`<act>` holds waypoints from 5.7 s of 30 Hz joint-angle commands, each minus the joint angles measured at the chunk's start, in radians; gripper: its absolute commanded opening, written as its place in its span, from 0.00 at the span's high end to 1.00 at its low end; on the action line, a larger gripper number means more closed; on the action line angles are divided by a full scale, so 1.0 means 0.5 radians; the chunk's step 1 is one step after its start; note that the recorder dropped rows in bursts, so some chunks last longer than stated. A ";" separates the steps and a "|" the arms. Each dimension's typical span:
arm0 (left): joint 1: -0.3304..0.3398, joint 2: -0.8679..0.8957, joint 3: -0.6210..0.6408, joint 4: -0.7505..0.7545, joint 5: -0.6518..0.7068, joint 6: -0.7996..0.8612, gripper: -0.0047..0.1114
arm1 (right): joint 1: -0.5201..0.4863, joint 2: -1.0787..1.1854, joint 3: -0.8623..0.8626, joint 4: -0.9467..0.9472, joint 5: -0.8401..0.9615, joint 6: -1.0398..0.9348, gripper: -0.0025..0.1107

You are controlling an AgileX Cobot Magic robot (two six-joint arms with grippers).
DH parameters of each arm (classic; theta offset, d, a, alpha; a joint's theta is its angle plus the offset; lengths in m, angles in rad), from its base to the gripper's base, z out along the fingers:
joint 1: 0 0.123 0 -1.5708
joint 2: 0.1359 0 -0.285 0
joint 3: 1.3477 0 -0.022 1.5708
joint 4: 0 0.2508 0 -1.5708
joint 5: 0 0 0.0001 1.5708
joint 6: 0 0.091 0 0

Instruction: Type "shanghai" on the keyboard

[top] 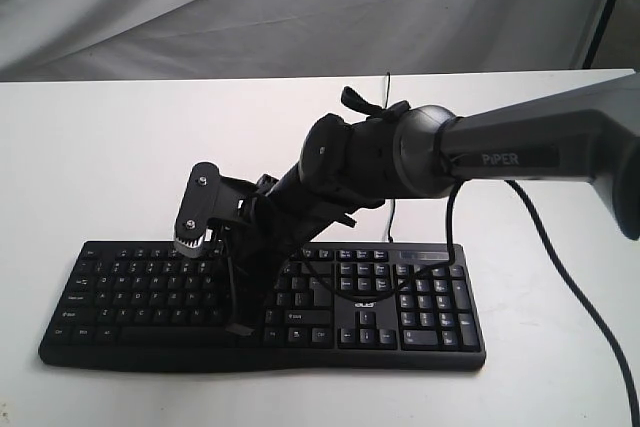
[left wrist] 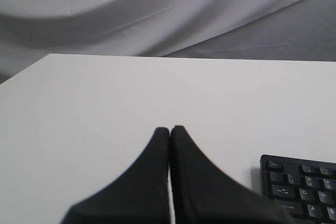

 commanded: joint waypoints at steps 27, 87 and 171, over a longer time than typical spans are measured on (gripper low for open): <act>0.005 -0.010 0.010 -0.001 -0.021 -0.003 0.95 | -0.003 -0.099 0.012 0.023 -0.001 -0.017 0.98; 0.005 -0.010 0.010 -0.001 -0.021 -0.003 0.95 | -0.107 -2.230 0.012 -0.287 0.112 0.866 0.98; 0.005 -0.010 0.010 -0.001 -0.021 -0.003 0.95 | -1.059 -4.313 2.796 -1.583 -0.725 2.716 0.98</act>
